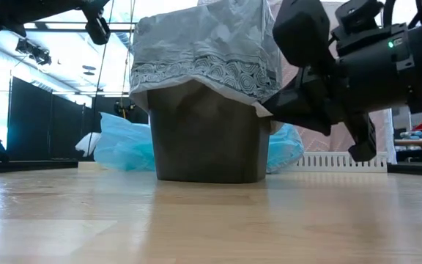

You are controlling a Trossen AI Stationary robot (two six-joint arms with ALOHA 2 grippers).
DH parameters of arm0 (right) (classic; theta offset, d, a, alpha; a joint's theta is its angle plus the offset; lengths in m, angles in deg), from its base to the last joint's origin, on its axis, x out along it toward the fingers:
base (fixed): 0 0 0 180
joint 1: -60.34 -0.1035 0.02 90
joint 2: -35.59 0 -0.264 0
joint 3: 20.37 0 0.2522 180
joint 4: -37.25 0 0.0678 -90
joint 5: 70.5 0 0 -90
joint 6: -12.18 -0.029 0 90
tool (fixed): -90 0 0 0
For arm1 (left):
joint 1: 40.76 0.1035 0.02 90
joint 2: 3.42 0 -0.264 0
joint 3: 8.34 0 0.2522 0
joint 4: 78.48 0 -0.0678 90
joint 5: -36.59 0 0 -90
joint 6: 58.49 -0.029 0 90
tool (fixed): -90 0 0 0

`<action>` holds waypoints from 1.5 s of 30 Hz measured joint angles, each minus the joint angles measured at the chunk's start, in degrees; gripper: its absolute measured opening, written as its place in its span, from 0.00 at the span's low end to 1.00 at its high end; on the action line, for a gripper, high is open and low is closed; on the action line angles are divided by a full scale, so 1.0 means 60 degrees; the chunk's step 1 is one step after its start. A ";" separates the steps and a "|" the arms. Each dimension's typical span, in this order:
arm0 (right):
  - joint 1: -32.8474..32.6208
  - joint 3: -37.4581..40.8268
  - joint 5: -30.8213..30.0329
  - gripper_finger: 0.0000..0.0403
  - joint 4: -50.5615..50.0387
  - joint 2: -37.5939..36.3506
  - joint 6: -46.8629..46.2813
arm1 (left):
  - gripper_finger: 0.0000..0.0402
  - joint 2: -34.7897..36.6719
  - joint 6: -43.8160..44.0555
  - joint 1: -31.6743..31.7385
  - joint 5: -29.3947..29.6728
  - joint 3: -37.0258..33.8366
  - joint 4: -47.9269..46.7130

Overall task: Place trash/remove bag and relplace
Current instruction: Remove the blue trash bag from the black trash bin using the drawstring

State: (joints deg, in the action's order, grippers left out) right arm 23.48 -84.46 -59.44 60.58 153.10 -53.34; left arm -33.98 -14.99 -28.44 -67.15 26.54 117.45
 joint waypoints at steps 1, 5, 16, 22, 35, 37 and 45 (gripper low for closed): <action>0.0000 0.0000 0.0019 0.02 0.0059 0.0000 0.0022 | 0.39 0.0000 0.0000 0.0000 0.0004 0.0002 0.0000; -0.0234 -0.0102 0.0015 0.00 0.0258 0.0000 0.0392 | 0.39 -0.0001 -0.0193 0.0000 0.0013 0.0004 0.0000; -0.0790 -0.0550 -0.0159 0.00 0.0769 -0.0004 0.1786 | 0.34 -0.0773 -0.1191 -0.0568 0.0226 0.0013 -0.0073; -0.0728 -0.0550 -0.0055 0.00 0.0887 -0.0007 0.1946 | 0.24 -0.2307 -0.2327 -0.0703 0.0832 0.0015 -0.0096; -0.0923 -0.0546 0.0110 0.00 0.1868 -0.0023 0.2684 | 0.14 -0.4896 -0.3584 -0.0794 0.1279 0.0518 0.0584; -0.1029 -0.0546 0.0117 0.00 0.2453 -0.0167 0.3449 | 0.14 -0.5216 -0.3450 -0.0938 0.1188 0.0511 0.1045; -0.1982 -0.0550 -0.0942 0.00 0.4682 -0.1446 0.7646 | 0.14 -0.5691 -0.3395 -0.1506 0.1163 0.0487 0.1886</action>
State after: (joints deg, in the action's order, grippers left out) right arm 11.58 -87.76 -65.09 88.67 144.42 -7.47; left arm -68.13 -35.36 -37.48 -60.18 29.47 128.77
